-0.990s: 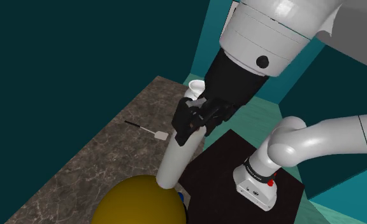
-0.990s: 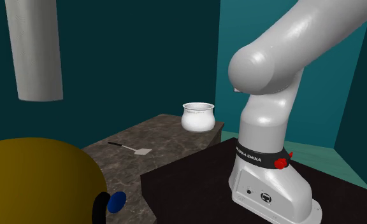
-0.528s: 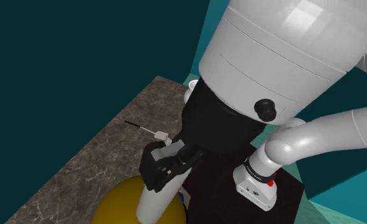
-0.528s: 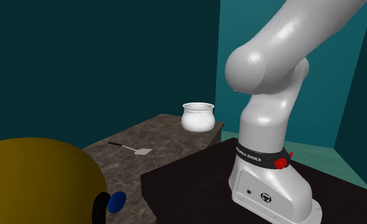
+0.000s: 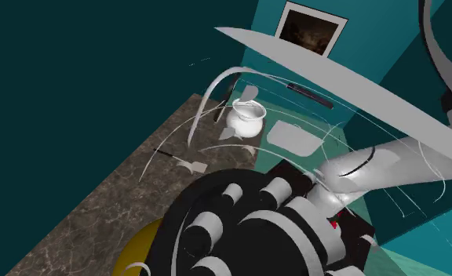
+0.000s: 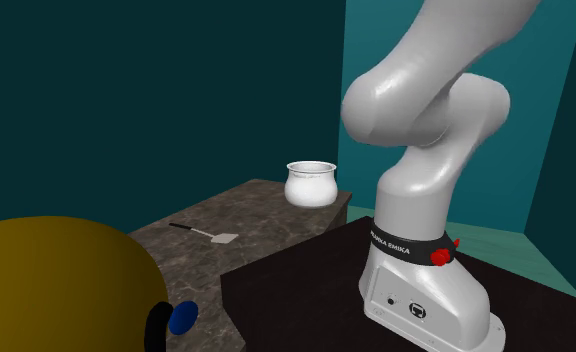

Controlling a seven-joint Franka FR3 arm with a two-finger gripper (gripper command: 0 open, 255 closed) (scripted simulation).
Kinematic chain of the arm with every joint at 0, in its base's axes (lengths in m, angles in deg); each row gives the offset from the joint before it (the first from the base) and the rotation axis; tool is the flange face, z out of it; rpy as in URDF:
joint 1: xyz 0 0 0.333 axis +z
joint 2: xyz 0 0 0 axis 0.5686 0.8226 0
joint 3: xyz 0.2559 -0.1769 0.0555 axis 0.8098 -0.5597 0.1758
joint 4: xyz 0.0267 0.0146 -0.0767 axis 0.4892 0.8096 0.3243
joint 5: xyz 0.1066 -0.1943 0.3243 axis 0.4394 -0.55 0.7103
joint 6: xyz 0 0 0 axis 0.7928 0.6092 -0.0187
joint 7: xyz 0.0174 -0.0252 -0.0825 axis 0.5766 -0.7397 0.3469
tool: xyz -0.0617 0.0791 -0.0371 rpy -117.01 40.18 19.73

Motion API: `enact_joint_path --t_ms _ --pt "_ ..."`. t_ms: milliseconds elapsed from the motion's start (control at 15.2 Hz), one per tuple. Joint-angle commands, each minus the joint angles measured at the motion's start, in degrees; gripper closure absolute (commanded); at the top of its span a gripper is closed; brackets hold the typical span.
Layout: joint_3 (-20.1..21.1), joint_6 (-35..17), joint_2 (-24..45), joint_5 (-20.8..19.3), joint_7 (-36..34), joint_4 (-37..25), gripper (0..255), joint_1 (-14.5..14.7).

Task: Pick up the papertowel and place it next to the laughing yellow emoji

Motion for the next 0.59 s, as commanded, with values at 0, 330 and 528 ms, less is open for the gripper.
enact_joint_path --t_ms 0,330,528 --pt "8.34 2.26 -2.01 2.01 -1.55 -7.13 255 -9.32" --pt "21.07 10.74 -11.93 10.49 -5.36 -29.77 255 -29.72" --pt "24.10 13.19 -15.28 13.07 -7.28 -37.59 255 -35.51"
